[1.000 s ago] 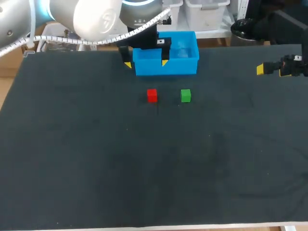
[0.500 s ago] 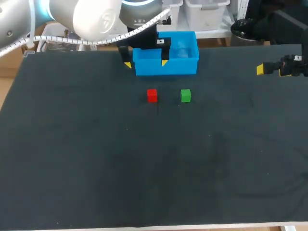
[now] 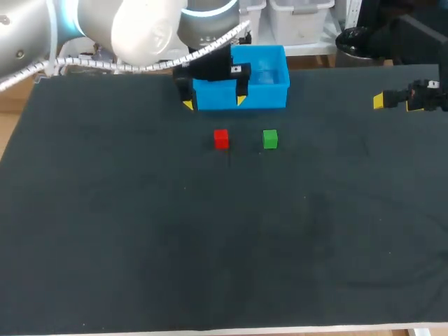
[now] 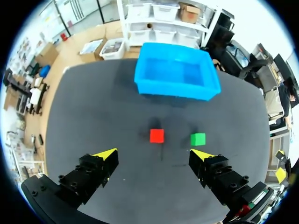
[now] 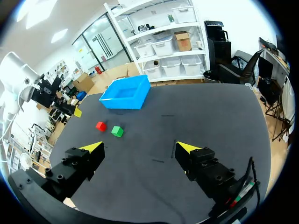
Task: Use the left arm to pick the red cube and place it into the blue plastic box first, then use the right arm to grasp the green cube and put it into the same blue plastic box after the first action is fully finished.
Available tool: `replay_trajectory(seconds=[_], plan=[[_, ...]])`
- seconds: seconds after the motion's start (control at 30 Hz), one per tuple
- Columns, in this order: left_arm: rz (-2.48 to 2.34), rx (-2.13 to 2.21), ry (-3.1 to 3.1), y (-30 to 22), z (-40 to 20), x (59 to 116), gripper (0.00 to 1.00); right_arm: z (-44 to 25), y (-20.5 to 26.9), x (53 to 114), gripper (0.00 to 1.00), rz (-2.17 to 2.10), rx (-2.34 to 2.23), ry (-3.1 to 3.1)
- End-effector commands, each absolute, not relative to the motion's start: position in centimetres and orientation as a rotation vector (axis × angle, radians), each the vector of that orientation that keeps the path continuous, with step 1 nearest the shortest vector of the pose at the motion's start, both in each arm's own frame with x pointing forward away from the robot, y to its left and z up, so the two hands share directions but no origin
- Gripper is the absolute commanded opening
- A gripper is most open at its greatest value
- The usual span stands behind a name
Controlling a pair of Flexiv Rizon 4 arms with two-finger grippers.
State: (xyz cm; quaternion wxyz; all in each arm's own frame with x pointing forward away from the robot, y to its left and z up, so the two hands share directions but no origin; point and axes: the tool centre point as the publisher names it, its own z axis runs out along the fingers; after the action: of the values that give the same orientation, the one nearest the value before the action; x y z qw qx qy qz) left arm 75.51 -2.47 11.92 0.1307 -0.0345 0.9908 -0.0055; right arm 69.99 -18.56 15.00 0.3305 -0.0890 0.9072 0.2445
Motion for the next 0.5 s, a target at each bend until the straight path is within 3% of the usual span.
replay_trajectory(seconds=[0.03, 0.5], plan=[[0.021, -0.095, 2.909, -3.5, 10.5, 76.2, 1.0, 15.0, -18.6, 70.0, 1.0, 0.638, -0.233, 2.373], [-0.049, -0.147, 2.898, -4.3, 6.9, 76.8, 1.0, 15.0, -18.6, 70.0, 1.0, 0.638, -0.233, 2.373]])
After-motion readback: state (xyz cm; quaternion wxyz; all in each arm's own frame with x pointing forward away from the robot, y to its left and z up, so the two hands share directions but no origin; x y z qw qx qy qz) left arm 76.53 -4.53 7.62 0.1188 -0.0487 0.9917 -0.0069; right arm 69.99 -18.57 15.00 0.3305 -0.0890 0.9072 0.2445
